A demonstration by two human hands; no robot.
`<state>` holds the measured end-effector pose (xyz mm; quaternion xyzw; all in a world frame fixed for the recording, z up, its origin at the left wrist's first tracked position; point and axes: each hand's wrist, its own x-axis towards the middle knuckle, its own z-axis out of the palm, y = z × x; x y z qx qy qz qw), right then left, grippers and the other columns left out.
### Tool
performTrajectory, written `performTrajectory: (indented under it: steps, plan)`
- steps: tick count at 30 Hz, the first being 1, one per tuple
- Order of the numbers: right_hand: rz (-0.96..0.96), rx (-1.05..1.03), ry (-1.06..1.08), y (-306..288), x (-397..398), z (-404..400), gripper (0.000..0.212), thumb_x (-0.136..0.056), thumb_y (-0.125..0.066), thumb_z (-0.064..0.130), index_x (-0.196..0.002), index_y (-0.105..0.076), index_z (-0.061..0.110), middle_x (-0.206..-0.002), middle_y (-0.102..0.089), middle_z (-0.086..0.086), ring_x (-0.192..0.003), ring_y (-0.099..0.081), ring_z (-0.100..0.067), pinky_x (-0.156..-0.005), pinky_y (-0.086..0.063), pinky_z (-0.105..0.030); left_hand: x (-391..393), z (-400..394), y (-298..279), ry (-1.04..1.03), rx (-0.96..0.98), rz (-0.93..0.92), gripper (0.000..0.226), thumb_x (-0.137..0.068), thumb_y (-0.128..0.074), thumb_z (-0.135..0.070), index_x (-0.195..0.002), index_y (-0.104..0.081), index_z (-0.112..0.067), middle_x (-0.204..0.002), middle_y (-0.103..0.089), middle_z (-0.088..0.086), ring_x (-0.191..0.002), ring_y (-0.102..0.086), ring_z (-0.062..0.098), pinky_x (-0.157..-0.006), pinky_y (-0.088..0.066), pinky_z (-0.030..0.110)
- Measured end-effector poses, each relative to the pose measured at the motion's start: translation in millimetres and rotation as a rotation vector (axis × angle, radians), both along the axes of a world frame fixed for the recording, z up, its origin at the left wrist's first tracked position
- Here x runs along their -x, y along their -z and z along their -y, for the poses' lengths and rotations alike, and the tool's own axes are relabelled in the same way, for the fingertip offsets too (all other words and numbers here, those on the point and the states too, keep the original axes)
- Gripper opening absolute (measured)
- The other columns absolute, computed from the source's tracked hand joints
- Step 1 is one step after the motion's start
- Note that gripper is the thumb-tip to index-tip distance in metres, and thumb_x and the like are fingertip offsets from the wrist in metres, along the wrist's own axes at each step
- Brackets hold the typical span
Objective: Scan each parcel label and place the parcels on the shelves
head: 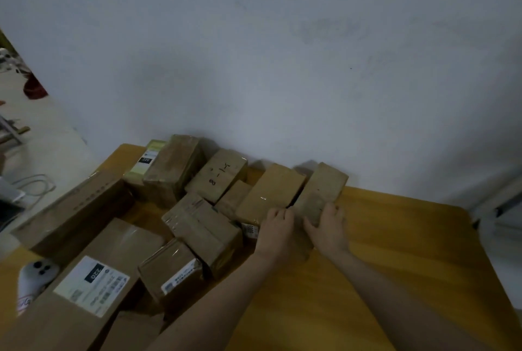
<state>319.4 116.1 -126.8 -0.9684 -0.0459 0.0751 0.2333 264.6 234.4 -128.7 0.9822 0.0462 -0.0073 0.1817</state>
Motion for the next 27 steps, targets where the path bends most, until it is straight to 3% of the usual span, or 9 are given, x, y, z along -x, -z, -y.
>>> performTrajectory:
  steps: [2,6,10,16,20,24,27]
  plan:
    - [-0.064,-0.062,0.058,1.7,-6.5,-8.4,0.062,-0.090,-0.055,0.050,-0.129,-0.035,0.007,-0.133,-0.037,-0.018,-0.114,-0.046,-0.033,-0.081,-0.044,-0.031,-2.9,0.2,1.3,-0.068,0.158,0.009,0.042,-0.093,-0.048,-0.004,-0.134,-0.040,-0.010,-0.133,-0.050,0.008,-0.124,-0.039,0.026,-0.101,-0.041,0.035]
    - [-0.171,-0.159,0.229,5.4,-12.6,-21.2,0.081,-0.088,-0.057,0.052,-0.142,-0.020,0.005,-0.144,-0.026,-0.022,-0.124,-0.040,-0.040,-0.094,-0.046,-0.045,-1.3,4.5,5.8,-0.152,0.450,0.005,0.048,-0.090,-0.048,0.003,-0.132,-0.038,-0.017,-0.126,-0.051,0.010,-0.116,-0.046,0.025,-0.094,-0.048,0.037]
    - [-0.190,-0.156,0.322,5.1,-15.6,-16.8,0.089,-0.083,-0.065,0.052,-0.143,-0.017,0.007,-0.146,-0.028,-0.021,-0.127,-0.039,-0.041,-0.095,-0.044,-0.046,5.1,14.5,12.8,-0.113,0.567,0.008,0.047,-0.089,-0.049,0.003,-0.129,-0.038,-0.021,-0.125,-0.049,0.007,-0.115,-0.050,0.023,-0.096,-0.050,0.038]
    - [-0.209,-0.164,0.335,11.8,-22.5,7.8,0.099,-0.074,-0.074,0.051,-0.144,-0.012,0.017,-0.141,-0.033,-0.021,-0.124,-0.039,-0.044,-0.095,-0.044,-0.050,12.9,29.6,18.6,-0.024,0.653,-0.014,0.041,-0.089,-0.046,0.001,-0.123,-0.041,-0.022,-0.123,-0.049,0.003,-0.113,-0.049,0.015,-0.091,-0.049,0.027]
    - [-0.242,-0.255,0.324,11.1,-25.5,33.0,0.101,-0.073,-0.074,0.045,-0.147,-0.008,0.023,-0.138,-0.039,-0.017,-0.120,-0.045,-0.041,-0.092,-0.047,-0.049,21.2,42.8,11.1,0.039,0.693,0.038,0.035,-0.094,-0.045,0.000,-0.125,-0.044,-0.019,-0.117,-0.050,-0.009,-0.105,-0.046,-0.004,-0.085,-0.041,0.007]
    - [-0.245,-0.452,0.348,6.2,-22.9,59.1,0.089,-0.080,-0.073,0.032,-0.147,-0.017,0.014,-0.136,-0.047,-0.014,-0.119,-0.051,-0.037,-0.089,-0.049,-0.044,30.1,55.8,8.3,0.050,0.598,0.019,0.038,-0.100,-0.047,-0.022,-0.137,-0.038,-0.021,-0.135,-0.047,-0.002,-0.125,-0.043,0.010,-0.099,-0.039,0.020]
    - [-0.288,-0.607,0.417,2.2,-15.6,85.6,0.083,-0.080,-0.074,0.029,-0.145,-0.024,0.013,-0.139,-0.047,-0.014,-0.123,-0.049,-0.036,-0.097,-0.048,-0.050,35.1,60.8,5.5,0.087,0.293,0.125,0.040,-0.102,-0.042,-0.032,-0.141,-0.039,-0.023,-0.145,-0.038,-0.003,-0.134,-0.033,0.012,-0.105,-0.033,0.023]
